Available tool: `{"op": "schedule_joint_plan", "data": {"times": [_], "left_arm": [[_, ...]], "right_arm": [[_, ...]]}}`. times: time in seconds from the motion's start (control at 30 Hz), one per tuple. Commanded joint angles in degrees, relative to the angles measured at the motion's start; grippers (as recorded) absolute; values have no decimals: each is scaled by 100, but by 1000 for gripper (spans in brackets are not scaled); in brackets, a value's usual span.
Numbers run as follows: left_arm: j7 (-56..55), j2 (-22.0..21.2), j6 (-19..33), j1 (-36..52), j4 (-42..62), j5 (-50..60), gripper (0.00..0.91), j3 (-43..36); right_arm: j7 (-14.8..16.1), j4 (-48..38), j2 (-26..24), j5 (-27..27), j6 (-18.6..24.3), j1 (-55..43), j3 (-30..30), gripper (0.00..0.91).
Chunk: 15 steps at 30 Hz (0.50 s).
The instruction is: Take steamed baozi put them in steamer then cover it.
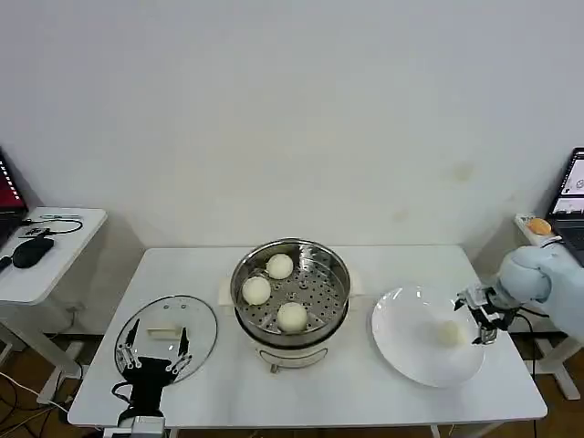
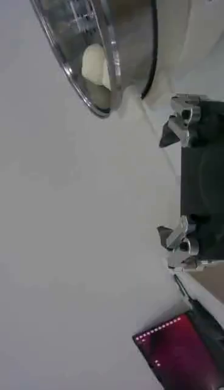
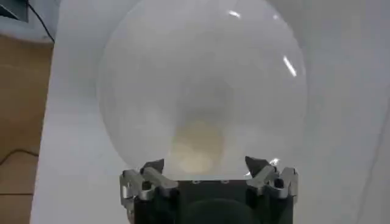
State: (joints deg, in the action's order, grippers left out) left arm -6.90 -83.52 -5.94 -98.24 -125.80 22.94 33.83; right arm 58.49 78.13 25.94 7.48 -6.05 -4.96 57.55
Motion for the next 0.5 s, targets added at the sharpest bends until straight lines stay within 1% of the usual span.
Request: {"op": "schedule_joint_plan", "data": {"times": [0.03, 0.3, 0.37, 0.43, 0.47, 0.5], "left_arm": [[-3, 3, 0, -19, -30, -3, 907, -2], [-5, -14, -2, -42, -41, 5, 907, 16], [-4, -20, -2, -45, -43, 4, 907, 16], [-5, -22, -1, -42, -41, 3, 907, 15], [-5, -21, -2, -41, -39, 4, 907, 18], [-6, -20, -2, -40, -37, 2, 907, 18]], "right_arm": [[-104, -506, 333, 136, -98, 617, -397, 907], [-128, -657, 511, 187, -179, 713, -466, 907], [-137, -702, 534, 193, -209, 723, -471, 867], [-150, -729, 555, 211, -226, 749, -503, 846], [-136, -737, 561, 219, -235, 749, -507, 806], [-137, -740, 564, 218, -236, 748, -506, 786]]}}
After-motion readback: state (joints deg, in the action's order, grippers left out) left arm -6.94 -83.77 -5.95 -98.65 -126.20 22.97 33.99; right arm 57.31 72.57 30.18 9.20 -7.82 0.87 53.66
